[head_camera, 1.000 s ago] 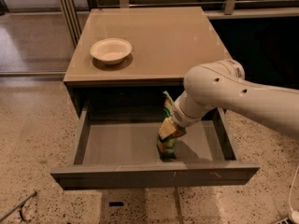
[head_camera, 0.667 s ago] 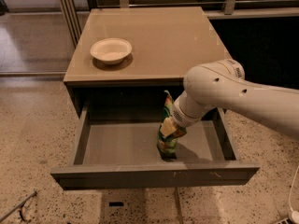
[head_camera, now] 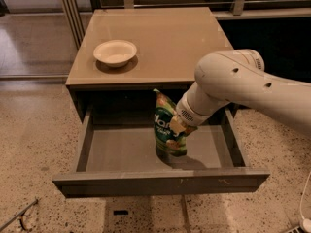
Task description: Pick green rice chip bag from top drawer and place on counter
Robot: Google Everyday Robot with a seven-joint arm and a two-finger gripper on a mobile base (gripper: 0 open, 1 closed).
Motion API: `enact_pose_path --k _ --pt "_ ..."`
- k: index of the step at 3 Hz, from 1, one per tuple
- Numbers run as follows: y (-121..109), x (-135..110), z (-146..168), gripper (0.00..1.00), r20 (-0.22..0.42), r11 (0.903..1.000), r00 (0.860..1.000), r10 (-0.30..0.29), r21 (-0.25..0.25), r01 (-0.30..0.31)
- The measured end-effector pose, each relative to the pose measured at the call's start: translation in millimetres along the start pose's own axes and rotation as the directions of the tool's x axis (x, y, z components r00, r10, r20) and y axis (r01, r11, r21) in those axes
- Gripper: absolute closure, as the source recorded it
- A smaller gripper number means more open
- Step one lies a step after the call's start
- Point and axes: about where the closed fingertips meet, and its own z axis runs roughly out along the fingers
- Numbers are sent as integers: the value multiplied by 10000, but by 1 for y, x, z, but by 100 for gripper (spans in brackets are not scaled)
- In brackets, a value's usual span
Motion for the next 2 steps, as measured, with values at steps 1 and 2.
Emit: enact_pose_path --k 1,2 --pt "9 -14 -30 100 249 9900 9897 -1411 -38 1412" --pt "7 -30 -61 100 537 9768 9754 -2140 215 2131"
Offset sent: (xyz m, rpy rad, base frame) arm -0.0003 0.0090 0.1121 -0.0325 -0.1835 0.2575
